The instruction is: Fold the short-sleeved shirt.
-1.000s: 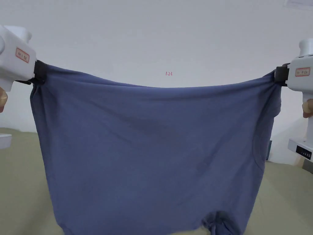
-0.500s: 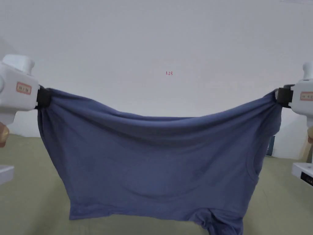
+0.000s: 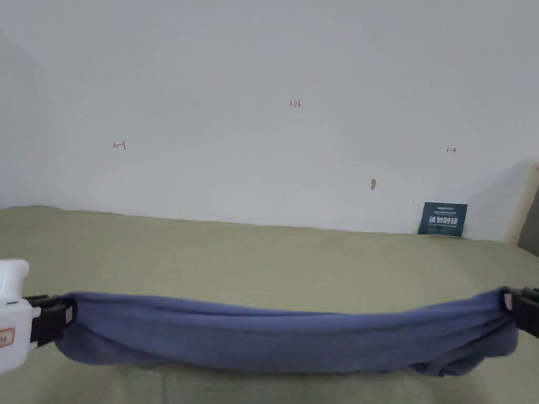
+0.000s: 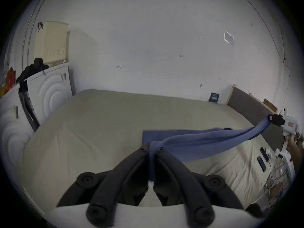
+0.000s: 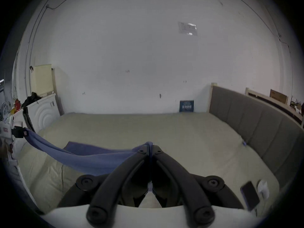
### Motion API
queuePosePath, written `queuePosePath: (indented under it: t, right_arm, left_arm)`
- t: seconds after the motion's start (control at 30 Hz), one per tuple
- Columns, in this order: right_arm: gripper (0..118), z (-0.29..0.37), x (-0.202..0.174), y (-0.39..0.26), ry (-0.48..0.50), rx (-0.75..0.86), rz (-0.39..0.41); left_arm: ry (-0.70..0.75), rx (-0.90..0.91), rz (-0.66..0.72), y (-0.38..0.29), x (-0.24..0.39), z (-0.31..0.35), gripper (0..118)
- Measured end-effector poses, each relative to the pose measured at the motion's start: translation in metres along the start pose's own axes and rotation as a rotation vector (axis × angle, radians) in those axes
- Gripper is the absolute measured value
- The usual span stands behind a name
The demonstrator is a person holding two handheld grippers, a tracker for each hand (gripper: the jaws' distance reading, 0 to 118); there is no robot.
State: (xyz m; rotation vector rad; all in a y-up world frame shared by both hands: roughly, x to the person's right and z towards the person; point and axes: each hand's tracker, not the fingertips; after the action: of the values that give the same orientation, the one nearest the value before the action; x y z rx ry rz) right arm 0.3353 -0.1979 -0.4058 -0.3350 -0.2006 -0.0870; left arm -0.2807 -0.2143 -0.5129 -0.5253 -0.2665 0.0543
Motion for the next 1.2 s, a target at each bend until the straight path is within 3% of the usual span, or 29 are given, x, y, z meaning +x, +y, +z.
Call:
queuePosePath:
  t: [0.33,0.7,0.73,0.77,0.8,0.83,0.87,0.97,1.13,1.17,1.2]
  right_arm:
    - [2,0.074,0.013,-0.134,0.000,-0.176,-0.074]
    - [2,0.063,0.028,-0.203,-0.047,-0.364,-0.104]
    - [5,0.060,0.029,-0.204,-0.053,-0.368,-0.105]
    - [15,0.058,0.029,-0.206,-0.058,-0.380,-0.104]
    - [47,0.056,0.029,-0.205,-0.075,-0.406,-0.110]
    - [81,0.056,0.030,-0.202,-0.122,-0.420,-0.117]
    - [101,0.057,0.031,-0.198,-0.127,-0.453,-0.126]
    - [100,0.079,0.026,-0.178,-0.070,-0.394,-0.148]
    - [100,0.111,-0.014,-0.149,-0.134,-0.357,-0.093]
    - [96,0.115,-0.021,-0.149,-0.137,-0.364,-0.090]
    - [75,0.118,-0.028,-0.151,-0.139,-0.368,-0.089]
  left_arm:
    - [-0.035,-0.114,0.048,-0.111,-0.028,0.032,4]
    - [-0.041,-0.299,0.080,-0.170,-0.037,0.012,4]
    - [-0.050,-0.316,0.092,-0.174,-0.036,0.010,9]
    - [-0.048,-0.356,0.110,-0.175,-0.037,0.008,28]
    - [-0.014,-0.390,0.133,-0.176,-0.037,0.006,72]
    - [-0.014,-0.425,0.161,-0.176,-0.039,0.004,97]
    - [-0.048,-0.448,0.195,-0.177,-0.039,0.009,105]
    - [-0.056,-0.396,0.283,-0.163,-0.039,0.033,104]
    - [0.019,-0.202,0.120,-0.141,0.004,0.075,100]
    - [0.015,-0.208,0.100,-0.139,0.014,0.078,94]
    - [0.020,-0.213,0.097,-0.138,0.025,0.081,70]
